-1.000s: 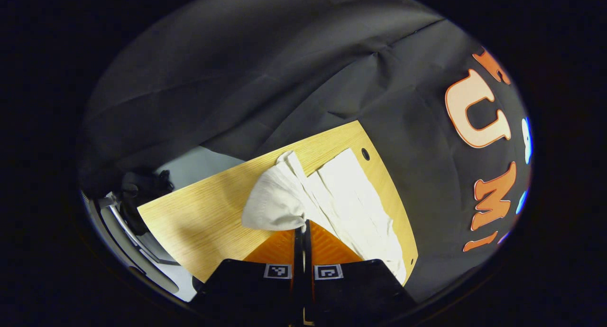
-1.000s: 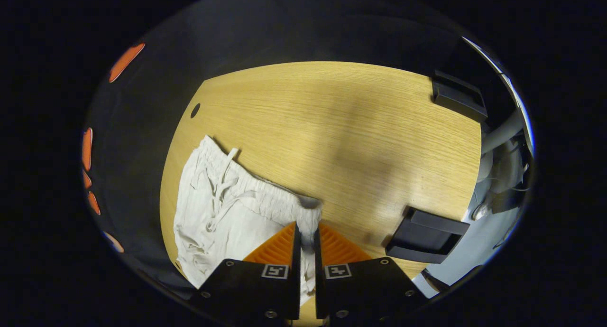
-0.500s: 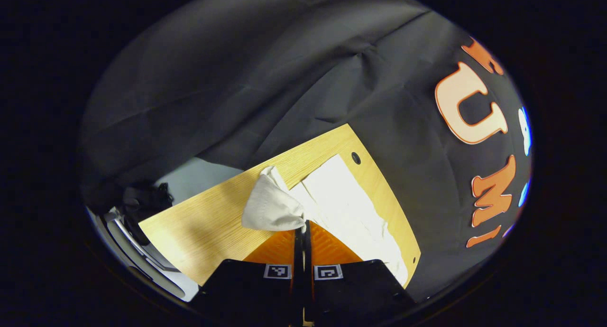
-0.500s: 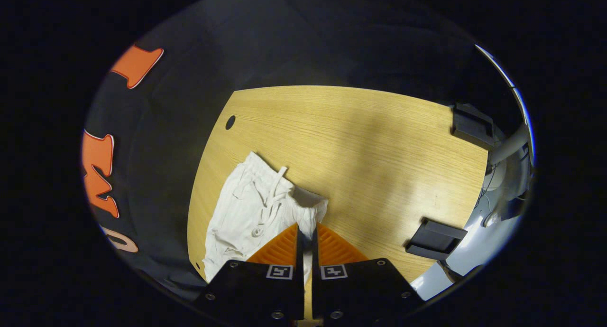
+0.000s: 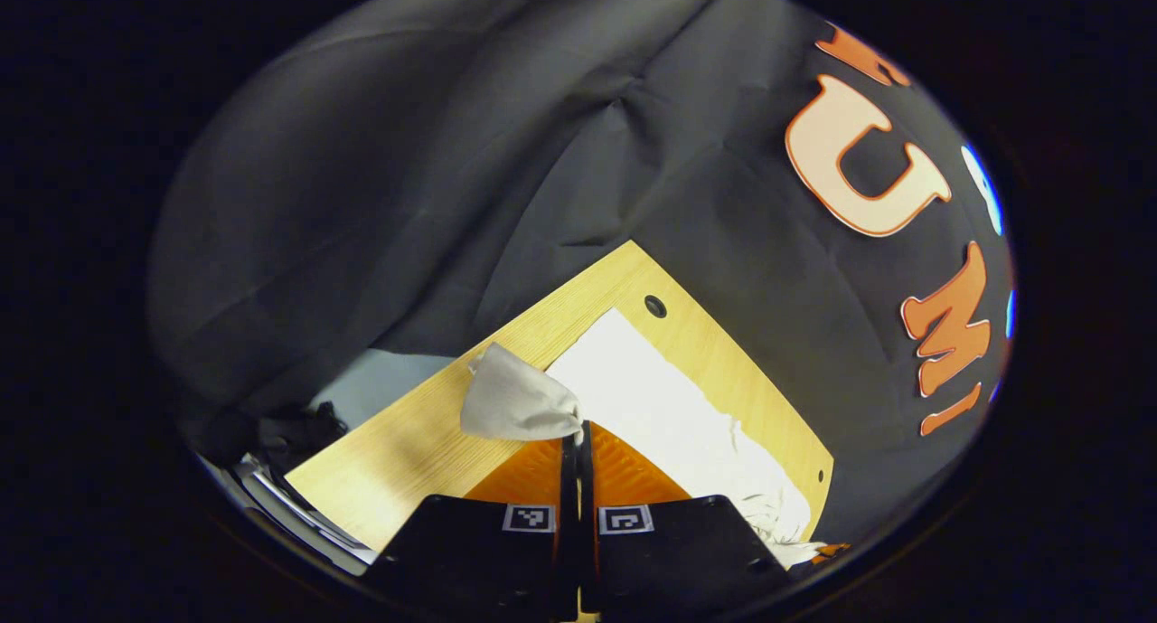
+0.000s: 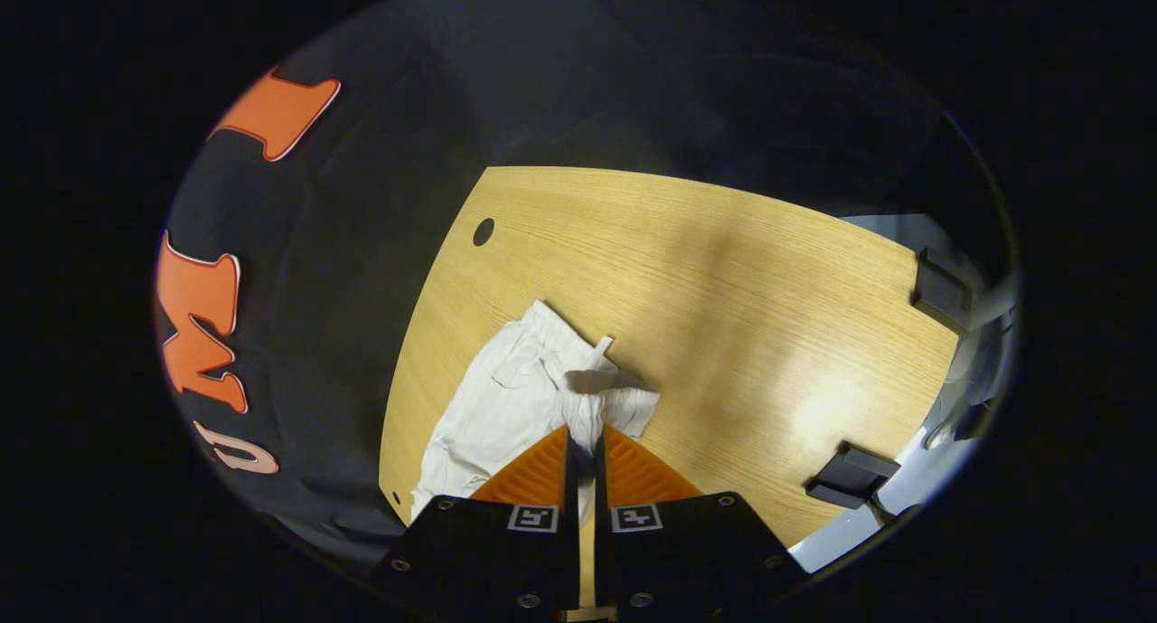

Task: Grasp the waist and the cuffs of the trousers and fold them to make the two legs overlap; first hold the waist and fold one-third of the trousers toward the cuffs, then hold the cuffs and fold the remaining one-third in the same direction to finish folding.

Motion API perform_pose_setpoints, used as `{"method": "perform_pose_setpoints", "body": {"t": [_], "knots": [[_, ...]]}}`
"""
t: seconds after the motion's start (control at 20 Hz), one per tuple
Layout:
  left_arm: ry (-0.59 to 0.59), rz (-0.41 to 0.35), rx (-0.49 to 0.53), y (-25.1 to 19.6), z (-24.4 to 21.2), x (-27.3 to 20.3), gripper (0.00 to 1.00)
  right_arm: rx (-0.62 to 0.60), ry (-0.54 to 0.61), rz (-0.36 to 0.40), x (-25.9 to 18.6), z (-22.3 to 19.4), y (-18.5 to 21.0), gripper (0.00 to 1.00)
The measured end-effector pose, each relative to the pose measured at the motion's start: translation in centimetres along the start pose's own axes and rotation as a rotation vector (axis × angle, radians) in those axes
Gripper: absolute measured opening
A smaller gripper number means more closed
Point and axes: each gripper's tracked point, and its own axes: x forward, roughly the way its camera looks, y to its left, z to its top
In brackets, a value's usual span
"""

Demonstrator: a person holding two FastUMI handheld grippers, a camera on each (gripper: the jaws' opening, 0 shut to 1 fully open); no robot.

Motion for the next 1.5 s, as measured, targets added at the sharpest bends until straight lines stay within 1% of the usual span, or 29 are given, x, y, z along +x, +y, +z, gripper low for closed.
{"method": "perform_pose_setpoints", "body": {"t": [0.05,0.1,0.15,0.25,0.4,0.5,0.6,0.85,0.95,1.05,1.15,1.25,1.4,1.5], "knots": [[0.006,-0.005,0.013,-0.3,0.6,0.3,0.04,-0.002,-0.001,0.005,0.2,0.3,0.3,0.07],[0.012,-0.012,0.027,-0.9,1.2,0.9,0.04,0.000,-0.001,0.008,0.2,0.3,0.6,0.12],[0.020,-0.019,0.041,-1.2,1.7,1.5,0.04,0.008,-0.001,0.012,0.3,0.4,1.1,0.07],[0.048,-0.030,0.075,-2.0,2.3,2.9,0.04,0.030,-0.008,0.008,0.7,0.8,2.1,0.07],[0.072,-0.065,0.084,-3.7,3.5,5.1,0.04,0.023,-0.030,-0.021,1.5,1.7,3.0,0.07],[0.097,-0.066,0.106,-4.0,3.7,6.8,0.04,0.039,-0.030,-0.015,2.0,2.3,4.4,0.07],[0.134,-0.072,0.125,-4.3,3.9,8.2,0.04,0.058,-0.033,-0.027,2.9,2.9,5.2,0.07],[0.207,-0.025,0.179,-3.9,3.4,12.1,0.04,0.057,-0.019,-0.054,6.1,3.8,7.7,0.07],[0.227,-0.021,0.207,-4.5,3.6,14.5,0.04,0.060,-0.011,-0.065,7.3,4.2,8.3,0.07],[0.236,0.004,0.219,-4.7,3.9,16.4,0.04,0.062,0.004,-0.065,8.5,4.6,9.1,0.07],[0.245,0.009,0.249,-5.5,4.0,18.0,0.04,0.062,0.005,-0.065,9.8,5.0,9.8,0.07],[0.260,0.007,0.272,-5.9,4.2,18.5,0.04,0.069,0.004,-0.069,10.5,5.3,10.2,0.07],[0.263,-0.010,0.259,-6.3,4.6,19.4,0.06,0.064,-0.007,-0.056,10.9,6.0,10.8,0.07],[0.249,-0.018,0.264,-6.3,5.3,19.3,0.08,0.057,-0.043,0.000,11.0,6.4,11.5,0.07]]}}
